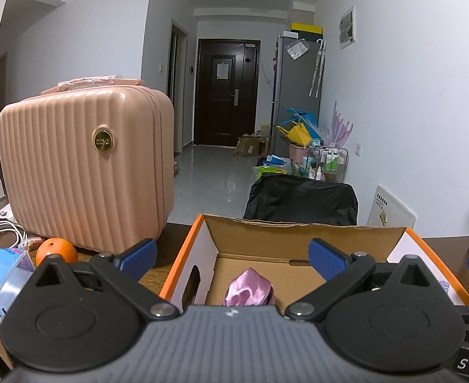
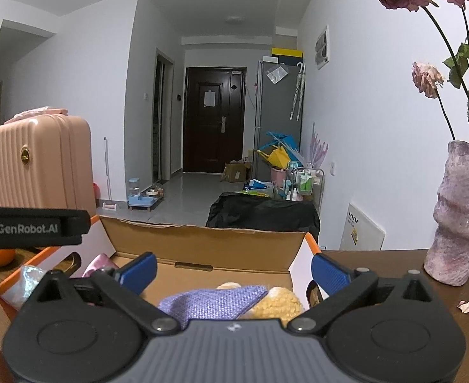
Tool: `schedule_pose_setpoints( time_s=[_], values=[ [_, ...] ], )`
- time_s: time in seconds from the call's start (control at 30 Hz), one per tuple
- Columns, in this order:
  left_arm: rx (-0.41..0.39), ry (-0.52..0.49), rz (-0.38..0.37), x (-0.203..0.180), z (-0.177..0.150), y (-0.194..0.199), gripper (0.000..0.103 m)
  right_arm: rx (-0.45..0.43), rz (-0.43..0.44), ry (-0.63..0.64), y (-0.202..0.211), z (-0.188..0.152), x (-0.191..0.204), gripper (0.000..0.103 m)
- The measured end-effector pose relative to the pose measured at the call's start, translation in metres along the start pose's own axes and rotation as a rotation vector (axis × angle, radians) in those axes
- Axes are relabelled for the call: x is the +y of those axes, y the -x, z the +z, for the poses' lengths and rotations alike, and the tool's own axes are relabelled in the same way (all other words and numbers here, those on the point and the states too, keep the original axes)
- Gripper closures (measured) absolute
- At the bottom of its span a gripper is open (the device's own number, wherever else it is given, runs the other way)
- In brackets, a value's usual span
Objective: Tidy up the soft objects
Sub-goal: 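Open both tools to drop the pouch and plastic bag into the box, then move both tools back from the box toward the soft items on the table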
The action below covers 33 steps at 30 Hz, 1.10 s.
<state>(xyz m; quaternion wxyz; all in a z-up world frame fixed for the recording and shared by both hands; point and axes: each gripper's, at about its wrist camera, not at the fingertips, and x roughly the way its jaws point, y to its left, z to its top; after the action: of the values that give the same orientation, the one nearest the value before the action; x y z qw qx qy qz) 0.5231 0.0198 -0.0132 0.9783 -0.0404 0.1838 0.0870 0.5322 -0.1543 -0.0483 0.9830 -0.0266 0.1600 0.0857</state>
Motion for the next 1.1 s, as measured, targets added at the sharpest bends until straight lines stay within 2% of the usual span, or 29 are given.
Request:
schedule_pose_setpoints(
  time_s=[0.47,1.1],
  values=[
    [-0.013,0.022,-0.009,0.002,0.000,0.010,0.000,-0.014,-0.017,-0.001,0.014,0.002,-0.004,0.000],
    [-0.058,0.001,-0.021,0.011,-0.020,0.080,0.000,-0.045,-0.027,-0.025,0.083,-0.015,-0.013,0.000]
  ],
)
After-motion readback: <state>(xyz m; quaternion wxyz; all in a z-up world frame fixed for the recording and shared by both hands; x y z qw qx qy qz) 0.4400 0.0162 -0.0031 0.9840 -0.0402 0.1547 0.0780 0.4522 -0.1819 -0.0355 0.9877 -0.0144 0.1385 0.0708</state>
